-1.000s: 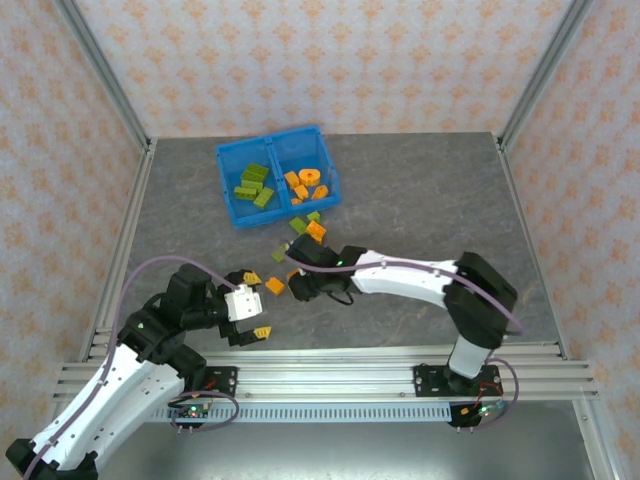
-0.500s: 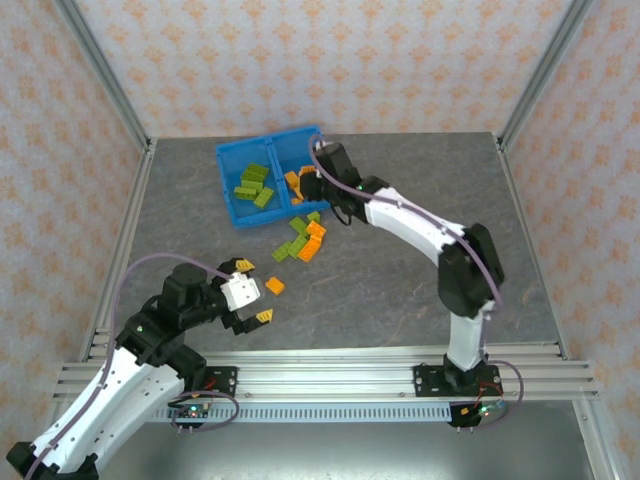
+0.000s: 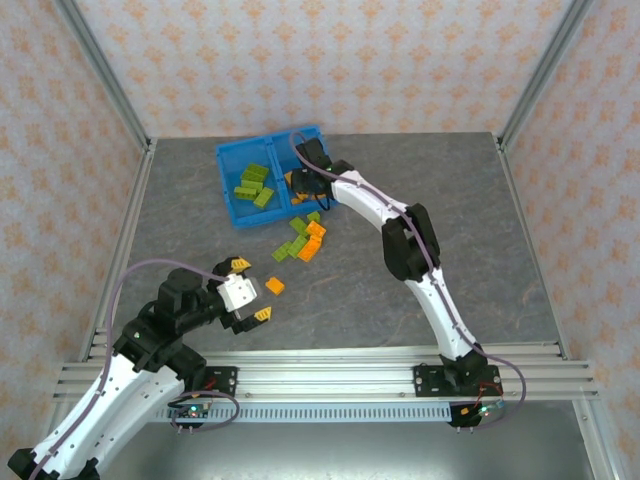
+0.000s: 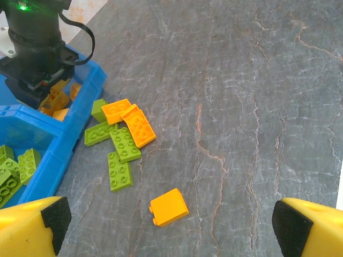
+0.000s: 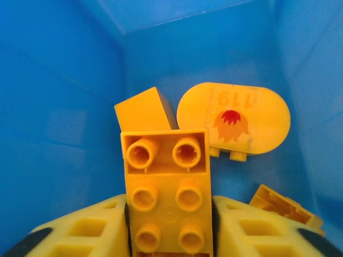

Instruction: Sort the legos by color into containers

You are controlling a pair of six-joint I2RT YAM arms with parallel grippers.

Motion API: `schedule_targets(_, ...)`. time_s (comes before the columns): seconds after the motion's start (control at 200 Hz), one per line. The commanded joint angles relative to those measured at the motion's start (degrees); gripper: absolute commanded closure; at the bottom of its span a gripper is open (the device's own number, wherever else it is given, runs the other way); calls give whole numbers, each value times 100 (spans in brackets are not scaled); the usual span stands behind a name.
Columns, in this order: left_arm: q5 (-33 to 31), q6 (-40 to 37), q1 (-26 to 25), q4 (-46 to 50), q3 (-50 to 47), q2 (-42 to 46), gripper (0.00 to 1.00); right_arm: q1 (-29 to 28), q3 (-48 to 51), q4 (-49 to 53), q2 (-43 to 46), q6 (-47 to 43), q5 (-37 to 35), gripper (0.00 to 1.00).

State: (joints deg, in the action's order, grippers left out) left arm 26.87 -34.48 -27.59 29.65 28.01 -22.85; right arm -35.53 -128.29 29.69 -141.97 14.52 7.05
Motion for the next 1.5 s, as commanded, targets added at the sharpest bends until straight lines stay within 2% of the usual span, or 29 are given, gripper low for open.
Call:
schedule_targets(0.0,-85,-6,53,-161,-37,106,0,30,-425,443,158,35,-112,53)
schedule_targets(0.12,-95,-7,56,-160,-41,129,0,27,-231,470,600,-50,-46,53)
schedule_targets(0.235,-107,-41,55,-107,-27,131,0,28,450,377,1353,-50,48,55)
schedule_targets(0.29,-99,-112,55,-21,-6,131,0,-2,1070,203,1855,-8,184,55)
schedule_targets(0.45,112,-864,60,347,-105,232,0,-391,3780,-752,3665,-1,458,54)
schedule_targets(0.591,-69,-1162,86,397,-217,278,0,-1019,5148,-960,4378,873,686,53)
schedule_targets(0.701,-569,-1175,121,514,-202,291,0,-1632,5383,-992,4232,1143,987,50)
schedule_targets(0.771,-594,-1223,153,641,-190,311,0,-1924,5415,-1081,4010,970,1009,47)
schedule_targets(0.866,-635,-1250,195,943,-136,177,0,-2080,5205,-1000,3562,743,1035,46)
schedule_targets(1.031,-1374,-1116,207,1416,-19,128,0,-2402,4676,-849,2795,288,1070,40)
schedule_targets(1.191,-1175,-1070,211,1335,-103,266,0,-2487,4447,-789,2338,-26,780,35)
schedule_targets(1.391,-1167,-1093,230,1211,-121,255,0,-2555,4185,-394,1896,-446,381,37)
schedule_targets(1.496,-1175,-1064,254,1197,-120,284,0,-2583,4072,-238,1695,-499,121,47)
